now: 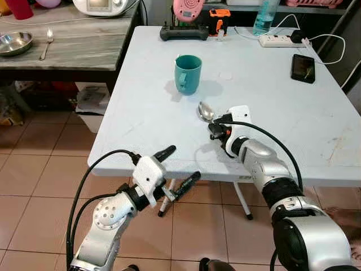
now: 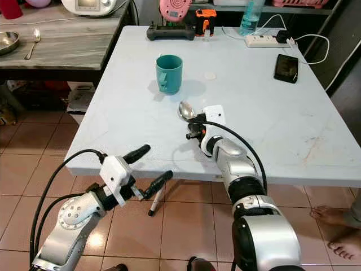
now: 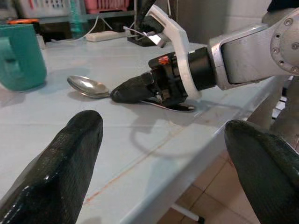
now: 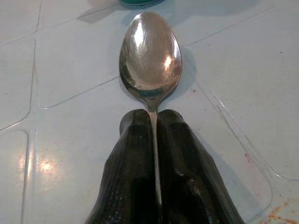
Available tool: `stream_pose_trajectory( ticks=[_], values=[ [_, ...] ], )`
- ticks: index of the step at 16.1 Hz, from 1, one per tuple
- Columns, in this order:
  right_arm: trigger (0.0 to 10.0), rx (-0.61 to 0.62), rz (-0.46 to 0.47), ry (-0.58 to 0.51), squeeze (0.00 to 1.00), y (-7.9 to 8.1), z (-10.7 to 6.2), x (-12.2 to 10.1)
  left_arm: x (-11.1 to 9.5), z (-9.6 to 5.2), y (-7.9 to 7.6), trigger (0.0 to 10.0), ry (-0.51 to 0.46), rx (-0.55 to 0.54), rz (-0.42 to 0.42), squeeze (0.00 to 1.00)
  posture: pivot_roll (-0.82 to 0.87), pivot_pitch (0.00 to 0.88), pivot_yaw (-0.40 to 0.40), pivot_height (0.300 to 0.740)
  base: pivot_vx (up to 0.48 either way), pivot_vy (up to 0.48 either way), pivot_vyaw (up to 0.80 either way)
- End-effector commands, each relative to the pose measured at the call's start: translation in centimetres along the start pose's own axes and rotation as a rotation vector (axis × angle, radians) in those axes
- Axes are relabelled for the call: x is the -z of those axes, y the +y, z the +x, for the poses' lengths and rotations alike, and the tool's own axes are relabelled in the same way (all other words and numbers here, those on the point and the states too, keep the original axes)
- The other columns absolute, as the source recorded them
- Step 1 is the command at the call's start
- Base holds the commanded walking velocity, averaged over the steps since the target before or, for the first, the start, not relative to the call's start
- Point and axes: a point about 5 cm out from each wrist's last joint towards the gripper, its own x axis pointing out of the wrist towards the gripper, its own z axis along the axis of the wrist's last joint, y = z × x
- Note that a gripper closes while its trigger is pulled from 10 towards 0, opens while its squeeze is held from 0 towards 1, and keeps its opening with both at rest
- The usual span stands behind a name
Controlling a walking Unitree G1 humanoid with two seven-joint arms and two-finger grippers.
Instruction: Setting the table
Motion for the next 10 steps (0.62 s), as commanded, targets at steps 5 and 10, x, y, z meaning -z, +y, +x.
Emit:
stream_pose_trajectory(
  ticks=[5,10],
  values=[
    [0.0,0.126,0.055,-0.118,0.0,0.4,-1.1,0.4,0.1,-0.1,1.7,10.0,0.012,-0.161,0.05,0.0,-0.15,0.166,-0.002,0.74,0.0,0.0,0.0],
    [10.0,0.285,-0.009,-0.315,0.0,-0.5,-5.1,-1.5,0.2,0.1,4.5,10.0,0.037,-0.448,0.062,0.0,-0.17,0.154,0.005,0.74,0.0,0.0,0.0]
  ],
)
